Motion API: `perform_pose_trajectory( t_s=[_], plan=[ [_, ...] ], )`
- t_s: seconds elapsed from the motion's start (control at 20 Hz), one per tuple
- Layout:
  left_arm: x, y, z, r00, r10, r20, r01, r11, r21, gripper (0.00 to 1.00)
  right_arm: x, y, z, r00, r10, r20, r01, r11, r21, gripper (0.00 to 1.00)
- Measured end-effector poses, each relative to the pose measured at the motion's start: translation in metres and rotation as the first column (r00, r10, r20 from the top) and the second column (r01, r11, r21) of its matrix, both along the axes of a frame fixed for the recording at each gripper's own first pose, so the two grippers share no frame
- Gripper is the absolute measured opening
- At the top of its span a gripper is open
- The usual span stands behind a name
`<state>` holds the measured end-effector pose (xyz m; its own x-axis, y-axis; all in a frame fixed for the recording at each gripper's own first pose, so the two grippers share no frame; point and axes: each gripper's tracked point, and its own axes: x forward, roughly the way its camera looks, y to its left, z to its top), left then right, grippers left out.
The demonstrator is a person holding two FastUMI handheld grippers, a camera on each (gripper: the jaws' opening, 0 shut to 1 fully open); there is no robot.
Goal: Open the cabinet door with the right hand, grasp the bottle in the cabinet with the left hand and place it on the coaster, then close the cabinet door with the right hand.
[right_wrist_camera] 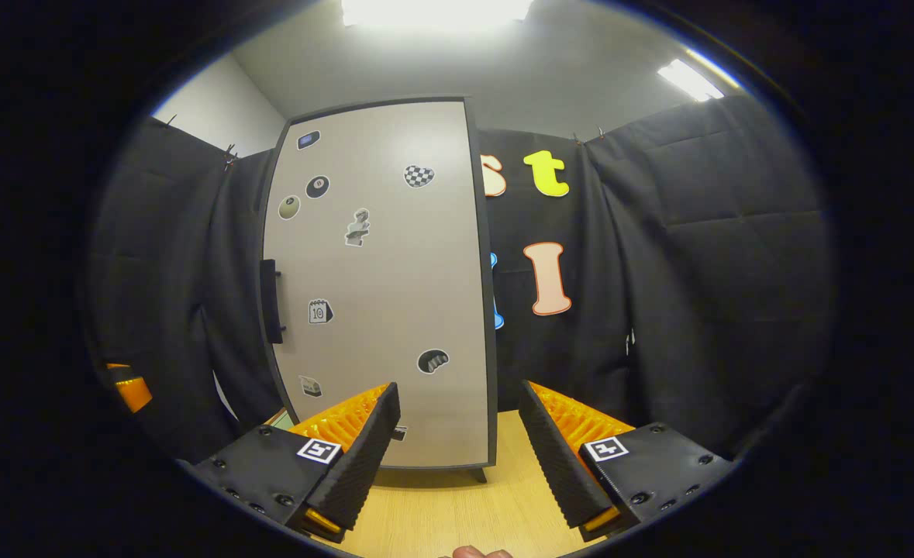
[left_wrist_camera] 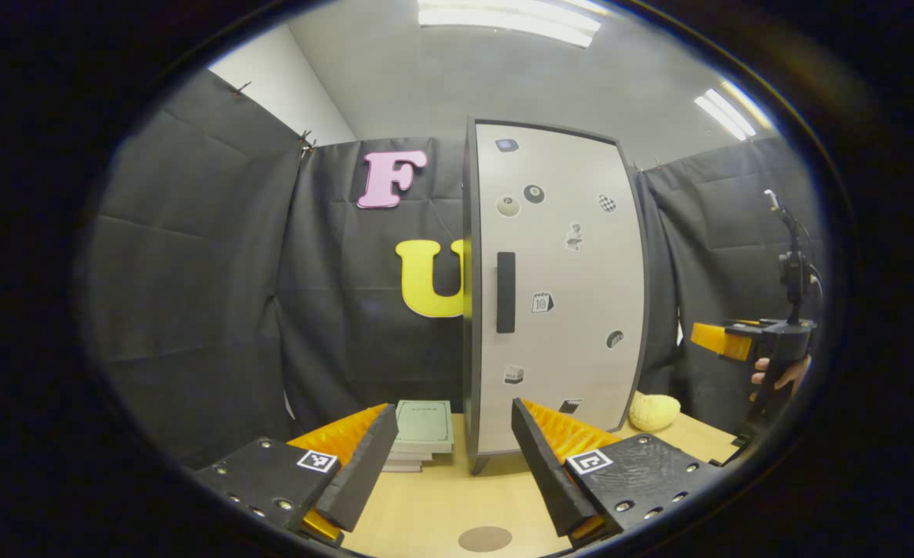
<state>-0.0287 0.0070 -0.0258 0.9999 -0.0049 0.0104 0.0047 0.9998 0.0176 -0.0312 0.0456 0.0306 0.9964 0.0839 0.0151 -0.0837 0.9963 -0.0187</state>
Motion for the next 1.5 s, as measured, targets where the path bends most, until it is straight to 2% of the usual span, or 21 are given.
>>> perform_pose_trajectory(
  t_s=[0.05,0.1,0.2,0.3,0.35,0.45,0.5,0.75,0.8,0.85,0.9,0.95,1.0,1.1,1.2,1.25,1.3,1.35,1.4,1.45,1.5],
  plan=[
    [-0.002,0.0,-0.002,1.0,0.0,-0.002,0.0,1.0,-0.001,0.91,0.001,0.005,0.003,1.0,0.009,0.002,-0.009,1.0,0.007,0.98],
    [-0.003,-0.002,-0.006,1.0,-0.004,-0.009,0.004,1.0,-0.008,0.87,0.004,0.012,0.007,1.0,0.023,0.0,-0.023,1.0,0.013,0.93],
    [-0.002,-0.004,-0.009,1.0,-0.013,-0.015,0.013,1.0,-0.027,0.91,0.01,0.022,0.011,0.999,0.043,-0.027,-0.043,0.999,0.023,0.98],
    [-0.004,0.001,-0.01,1.0,-0.008,-0.011,0.008,0.999,-0.033,0.87,0.018,0.034,0.025,0.998,0.06,-0.021,-0.059,0.997,0.042,0.98],
    [-0.005,0.003,-0.012,1.0,-0.003,-0.015,0.003,0.999,-0.035,0.91,0.024,0.04,0.033,0.998,0.065,-0.014,-0.065,0.997,0.047,0.98],
    [-0.007,0.009,-0.019,1.0,0.007,-0.026,-0.008,0.999,-0.038,0.91,0.035,0.055,0.041,0.997,0.074,-0.028,-0.073,0.997,0.038,0.98],
    [-0.007,0.012,-0.023,0.999,0.013,-0.033,-0.015,0.999,-0.041,0.87,0.04,0.066,0.044,0.995,0.09,-0.039,-0.088,0.996,0.029,0.98],
    [-0.011,0.023,-0.042,0.997,0.036,-0.071,-0.042,0.995,-0.087,0.87,0.054,0.12,0.076,0.986,0.167,-0.004,-0.167,0.986,-0.024,0.98],
    [-0.011,0.027,-0.043,0.997,0.043,-0.071,-0.049,0.994,-0.095,0.91,0.058,0.131,0.082,0.984,0.178,0.001,-0.178,0.984,-0.022,0.93],
    [-0.011,0.027,-0.042,0.997,0.049,-0.067,-0.056,0.993,-0.101,0.92,0.06,0.145,0.086,0.981,0.195,0.002,-0.195,0.981,-0.015,0.93],
    [-0.012,0.033,-0.038,0.997,0.056,-0.061,-0.062,0.993,-0.103,0.91,0.064,0.159,0.092,0.976,0.216,0.004,-0.215,0.976,-0.012,0.98],
    [-0.013,0.038,-0.037,0.996,0.064,-0.056,-0.07,0.992,-0.103,0.87,0.068,0.17,0.098,0.974,0.227,0.007,-0.227,0.974,-0.015,0.93],
    [-0.014,0.044,-0.036,0.996,0.074,-0.052,-0.079,0.992,-0.102,0.91,0.073,0.18,0.102,0.972,0.236,0.01,-0.235,0.972,-0.023,0.98],
    [-0.016,0.055,-0.039,0.994,0.094,-0.05,-0.099,0.99,-0.102,0.95,0.08,0.201,0.106,0.967,0.254,0.013,-0.253,0.966,-0.044,0.98],
    [-0.02,0.068,-0.044,0.991,0.116,-0.065,-0.122,0.987,-0.108,0.91,0.086,0.22,0.107,0.963,0.27,0.009,-0.269,0.962,-0.049,0.98],
    [-0.021,0.075,-0.048,0.989,0.128,-0.074,-0.136,0.984,-0.113,0.91,0.089,0.229,0.105,0.961,0.275,0.002,-0.275,0.96,-0.046,0.93],
    [-0.024,0.082,-0.051,0.987,0.14,-0.08,-0.149,0.981,-0.121,0.91,0.093,0.239,0.102,0.96,0.281,-0.007,-0.281,0.959,-0.043,0.98],
    [-0.026,0.09,-0.052,0.985,0.153,-0.084,-0.163,0.978,-0.128,0.91,0.098,0.247,0.1,0.958,0.285,-0.015,-0.285,0.958,-0.041,0.98],
    [-0.027,0.097,-0.054,0.982,0.166,-0.086,-0.177,0.975,-0.132,0.87,0.103,0.255,0.097,0.957,0.289,-0.02,-0.29,0.956,-0.041,0.93],
    [-0.028,0.104,-0.055,0.98,0.181,-0.088,-0.191,0.973,-0.132,0.92,0.109,0.261,0.094,0.959,0.281,-0.023,-0.282,0.958,-0.049,0.98],
    [-0.032,0.112,-0.058,0.977,0.195,-0.092,-0.206,0.97,-0.131,0.87,0.115,0.265,0.09,0.962,0.273,-0.033,-0.274,0.96,-0.052,0.98]
  ],
)
